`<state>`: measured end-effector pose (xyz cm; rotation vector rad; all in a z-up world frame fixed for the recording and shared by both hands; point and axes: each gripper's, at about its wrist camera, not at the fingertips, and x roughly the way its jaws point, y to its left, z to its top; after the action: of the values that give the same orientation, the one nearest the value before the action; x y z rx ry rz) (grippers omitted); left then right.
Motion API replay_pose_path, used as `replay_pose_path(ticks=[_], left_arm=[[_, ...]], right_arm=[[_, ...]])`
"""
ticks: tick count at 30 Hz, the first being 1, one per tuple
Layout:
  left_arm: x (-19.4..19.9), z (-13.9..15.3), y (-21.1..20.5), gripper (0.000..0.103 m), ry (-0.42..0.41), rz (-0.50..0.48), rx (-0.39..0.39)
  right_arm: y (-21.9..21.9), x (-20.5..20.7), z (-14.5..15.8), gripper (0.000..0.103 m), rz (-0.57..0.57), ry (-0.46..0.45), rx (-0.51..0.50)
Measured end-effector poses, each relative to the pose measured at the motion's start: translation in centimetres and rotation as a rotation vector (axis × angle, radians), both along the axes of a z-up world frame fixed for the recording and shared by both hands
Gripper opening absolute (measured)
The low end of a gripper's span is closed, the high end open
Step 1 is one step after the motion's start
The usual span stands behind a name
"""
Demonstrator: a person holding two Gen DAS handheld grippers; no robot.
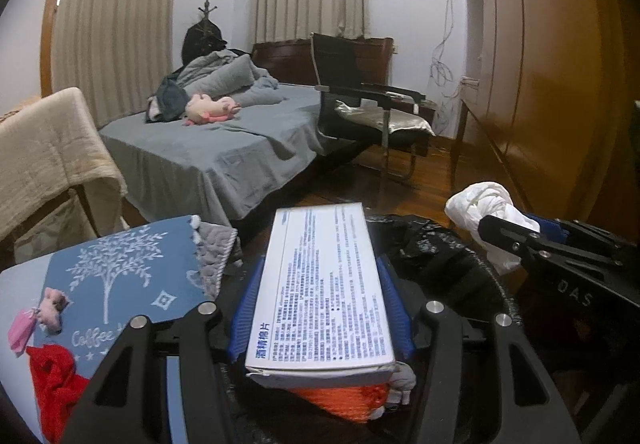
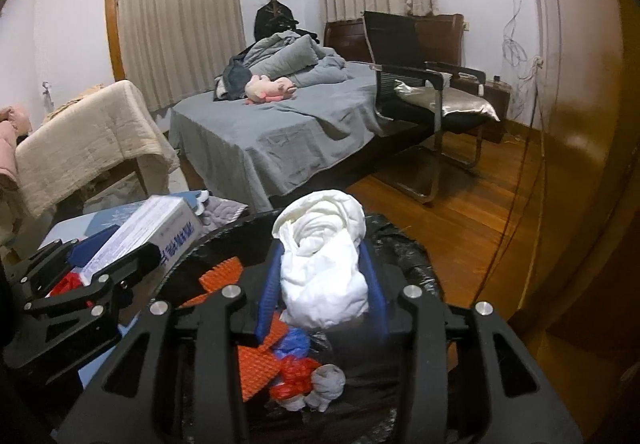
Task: Collect trash
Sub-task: 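Open both tools to drop the leaflet box and white cloth into the bin, then move both open tools back over the red cloth on the table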
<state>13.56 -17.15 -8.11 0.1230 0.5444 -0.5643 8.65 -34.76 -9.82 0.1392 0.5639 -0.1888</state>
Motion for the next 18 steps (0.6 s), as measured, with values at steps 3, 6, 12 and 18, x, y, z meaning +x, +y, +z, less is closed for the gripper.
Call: replay_pose_path(ticks=[3, 6, 12, 18], left_arm=[[-0.3, 0.0, 0.3, 0.072, -0.001, -0.003, -0.019], [-0.5, 0.0, 0.9, 0.074, 0.001, 0.009, -0.017], [-1.3, 0.9, 4.0, 0.09, -0.031, 0.092, -0.011], [-1.6, 2.1, 8.4, 0.095, -0.054, 0.184, -0.007]], right_arm=[[-0.3, 0.0, 0.1, 0.053, -0.01, -0.005, -0.013], [-0.6, -0.2, 0.4, 0.072, -0.021, -0.02, -0.019], [0.1, -0.8, 1.0, 0.097, -0.016, -0.04, -0.014], [2.8, -0.5, 1.0, 0.097, 0.022, -0.038, 0.01]])
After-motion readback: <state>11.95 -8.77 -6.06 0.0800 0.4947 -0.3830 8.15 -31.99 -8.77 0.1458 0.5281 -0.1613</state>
